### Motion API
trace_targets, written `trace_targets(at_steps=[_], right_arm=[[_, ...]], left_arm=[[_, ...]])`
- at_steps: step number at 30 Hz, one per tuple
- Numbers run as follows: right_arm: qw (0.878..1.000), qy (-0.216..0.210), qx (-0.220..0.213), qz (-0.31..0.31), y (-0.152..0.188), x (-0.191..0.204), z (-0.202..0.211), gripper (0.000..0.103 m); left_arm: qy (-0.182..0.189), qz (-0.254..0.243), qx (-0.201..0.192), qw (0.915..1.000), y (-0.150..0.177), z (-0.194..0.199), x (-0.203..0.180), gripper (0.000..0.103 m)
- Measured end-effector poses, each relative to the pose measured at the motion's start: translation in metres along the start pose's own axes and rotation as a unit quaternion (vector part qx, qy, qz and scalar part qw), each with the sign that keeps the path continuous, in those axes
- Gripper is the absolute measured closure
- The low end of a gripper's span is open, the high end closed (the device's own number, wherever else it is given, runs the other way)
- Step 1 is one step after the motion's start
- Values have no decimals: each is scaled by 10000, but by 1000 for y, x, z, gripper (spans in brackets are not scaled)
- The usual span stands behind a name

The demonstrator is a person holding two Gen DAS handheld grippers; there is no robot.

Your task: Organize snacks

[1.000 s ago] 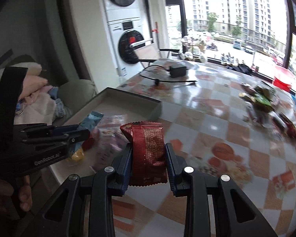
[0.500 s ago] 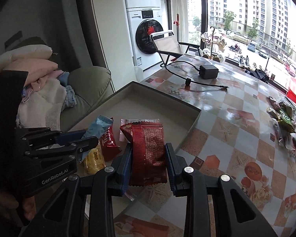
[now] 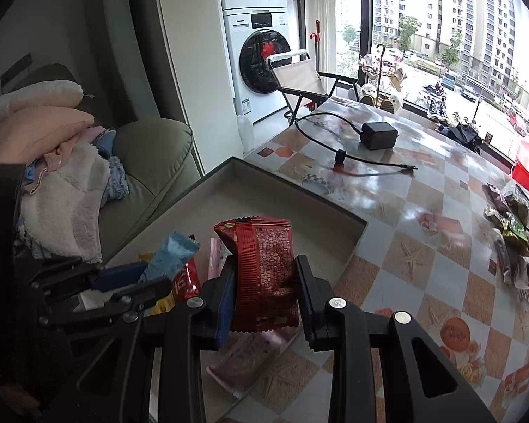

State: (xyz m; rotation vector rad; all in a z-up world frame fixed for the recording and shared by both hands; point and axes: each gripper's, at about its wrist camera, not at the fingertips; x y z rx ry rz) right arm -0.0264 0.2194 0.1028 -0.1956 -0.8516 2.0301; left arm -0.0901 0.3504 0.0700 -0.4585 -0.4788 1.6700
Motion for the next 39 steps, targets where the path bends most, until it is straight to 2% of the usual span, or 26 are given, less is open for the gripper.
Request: trace_targets(at_steps=[3,5,6,8,9,12,13,16,19,21,27,29,31,35,36,39], right_arm=[[9998,-177,85,46,-9,4,-7,70],[9995,-261,175,67,-13,7,-11,69],[9996,-242,152,70,-14,8,-11,69],[9998,-207,40,-7,-16,6,-8,40],[9997,-219,-42,-62,-16,5,-5,19],[9993,-315,-204,-76,-15,2,4,19],[9993,-298,-210,-68,-15,2,6,19],[9991,-299,-242,-163,-13,-4,12,19],[9986,-347,-207,-347,-8,-13,16,19],[9983,-345,-131,-440,-4,-18,17,19],[9983,-347,-11,-466,9,-25,21,19],[9983,-352,-6,-472,11,-26,24,19],[9983,-337,5,-469,13,-27,26,19],[9977,-360,35,-572,19,-33,31,19],[9976,-371,45,-590,20,-34,31,19],[9975,-384,105,-584,22,-34,31,19]], left_arm=[[36,-14,51,10000,2,-2,1,76],[57,1,74,10000,3,-3,1,60],[12,-2,46,10000,3,-2,1,55],[-53,-29,0,10000,4,1,1,44],[-49,-34,-11,10000,4,1,2,41],[13,-57,-91,9999,5,4,1,31],[18,-75,-101,9999,6,5,0,24],[-79,-201,-170,9996,7,8,-7,22],[-405,-401,-210,9982,9,11,-17,19],[-461,-460,-208,9977,10,11,-21,17],[-167,-310,-257,9990,13,14,-25,13],[-185,-216,-318,9991,13,17,-23,9],[-309,-188,-348,9987,15,21,-24,8],[-1014,-248,-277,9941,19,23,-31,8],[-1045,-199,-198,9941,21,22,-32,8],[-637,-35,54,9979,23,17,-30,8]])
Point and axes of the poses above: each gripper's, at about its wrist camera, not at the fingertips, and z roughly against the way its jaws point, x to its left, y to its underside, and after that the axes turned 8 degrees about -z, right-handed
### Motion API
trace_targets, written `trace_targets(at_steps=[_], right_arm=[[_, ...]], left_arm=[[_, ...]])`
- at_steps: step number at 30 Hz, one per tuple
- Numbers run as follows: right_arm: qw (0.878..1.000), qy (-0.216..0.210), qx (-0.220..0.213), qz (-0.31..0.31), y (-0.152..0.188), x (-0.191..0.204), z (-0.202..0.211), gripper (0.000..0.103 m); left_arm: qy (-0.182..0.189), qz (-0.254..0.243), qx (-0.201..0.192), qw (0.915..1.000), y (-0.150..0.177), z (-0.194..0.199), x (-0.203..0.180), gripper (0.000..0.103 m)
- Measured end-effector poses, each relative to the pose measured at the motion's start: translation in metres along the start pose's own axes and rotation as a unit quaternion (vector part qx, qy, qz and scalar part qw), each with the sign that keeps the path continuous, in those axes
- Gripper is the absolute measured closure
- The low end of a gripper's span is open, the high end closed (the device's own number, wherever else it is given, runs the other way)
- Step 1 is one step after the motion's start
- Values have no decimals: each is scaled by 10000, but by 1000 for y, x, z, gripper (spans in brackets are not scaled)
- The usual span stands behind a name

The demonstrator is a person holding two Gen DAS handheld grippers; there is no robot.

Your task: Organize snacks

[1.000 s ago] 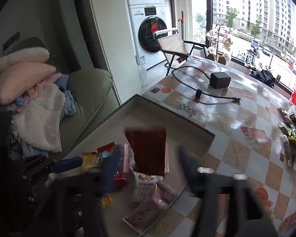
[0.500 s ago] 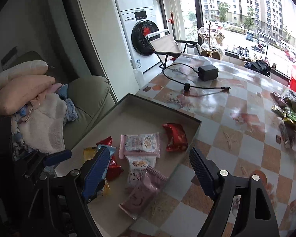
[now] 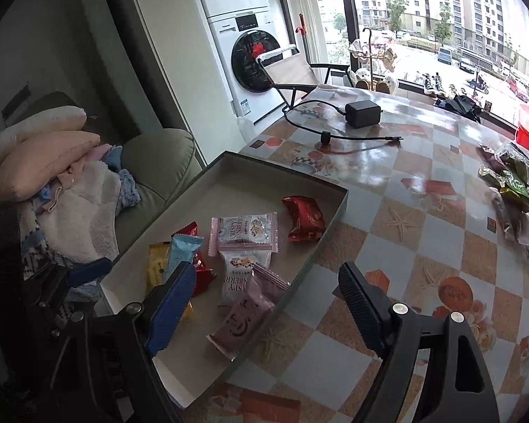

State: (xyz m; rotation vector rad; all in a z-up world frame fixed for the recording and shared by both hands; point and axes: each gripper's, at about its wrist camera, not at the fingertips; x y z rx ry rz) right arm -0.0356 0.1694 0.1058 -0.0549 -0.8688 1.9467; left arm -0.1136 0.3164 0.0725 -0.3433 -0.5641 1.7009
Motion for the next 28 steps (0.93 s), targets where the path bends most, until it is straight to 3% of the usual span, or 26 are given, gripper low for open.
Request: trace_targets(at_steps=[3,21,28], right_arm=[[9999,-17,139,93,2,4,-1,19],[9997,14,190,161,10,8,-2,19],[9998,206,52,63,23,-20,12,19]], left_arm=[[55,142,232,9996,1,-4,1,8],[145,88,322,9993,3,-1,-4,8],[50,5,-12,10000,2,15,-23,7]])
Point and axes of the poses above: each gripper's, at about its wrist camera, not at the fingertips, and z roughly against the way its jaws point, x to its left, y to its underside, and after that the axes turned 8 degrees about -z, right-handed
